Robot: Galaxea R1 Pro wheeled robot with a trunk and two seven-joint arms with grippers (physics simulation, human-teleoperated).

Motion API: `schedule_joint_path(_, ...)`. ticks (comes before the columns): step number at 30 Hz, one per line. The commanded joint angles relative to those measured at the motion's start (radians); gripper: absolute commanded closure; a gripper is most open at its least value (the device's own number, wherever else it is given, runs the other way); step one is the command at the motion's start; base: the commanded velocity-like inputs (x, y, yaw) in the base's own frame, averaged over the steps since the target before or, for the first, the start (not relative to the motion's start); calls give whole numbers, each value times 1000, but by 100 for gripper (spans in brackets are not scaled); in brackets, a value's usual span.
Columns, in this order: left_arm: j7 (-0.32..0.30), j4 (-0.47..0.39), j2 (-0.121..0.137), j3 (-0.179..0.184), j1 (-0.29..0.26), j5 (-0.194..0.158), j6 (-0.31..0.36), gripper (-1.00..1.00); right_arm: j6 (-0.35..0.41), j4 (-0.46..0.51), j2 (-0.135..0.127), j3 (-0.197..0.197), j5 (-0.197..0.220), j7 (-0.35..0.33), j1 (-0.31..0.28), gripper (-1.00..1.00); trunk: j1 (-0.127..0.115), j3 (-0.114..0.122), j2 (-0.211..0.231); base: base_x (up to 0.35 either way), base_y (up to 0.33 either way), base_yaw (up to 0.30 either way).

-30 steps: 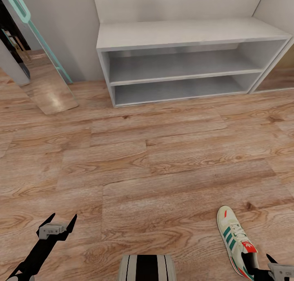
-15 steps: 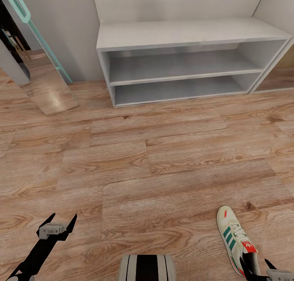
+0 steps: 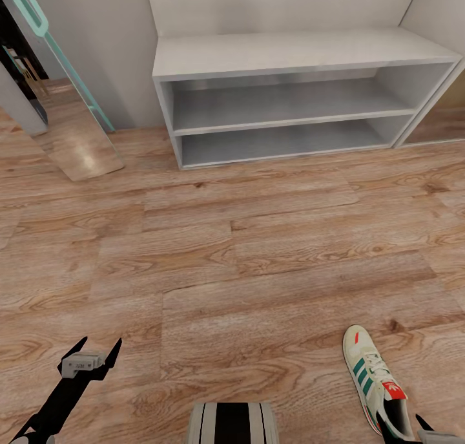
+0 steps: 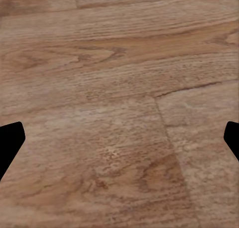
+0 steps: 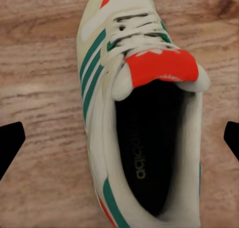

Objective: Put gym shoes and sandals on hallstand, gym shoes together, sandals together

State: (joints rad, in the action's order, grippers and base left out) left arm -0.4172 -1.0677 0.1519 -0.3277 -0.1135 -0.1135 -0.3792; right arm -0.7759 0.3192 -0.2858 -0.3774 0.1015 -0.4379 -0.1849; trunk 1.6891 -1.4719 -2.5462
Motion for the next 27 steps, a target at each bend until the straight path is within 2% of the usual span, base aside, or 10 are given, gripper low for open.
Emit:
schedule_joint_path(1,0,0,0,0,0,0,0,-100,-2,-4,0,0,0,0,-1,-100,0,0,0,0,0,0)
schedule_joint_path(27,0,0,0,-1,0,0,-1,-100,-8,-20,-4,0,1,-1,-7,-100,0,0,0,0,0,0)
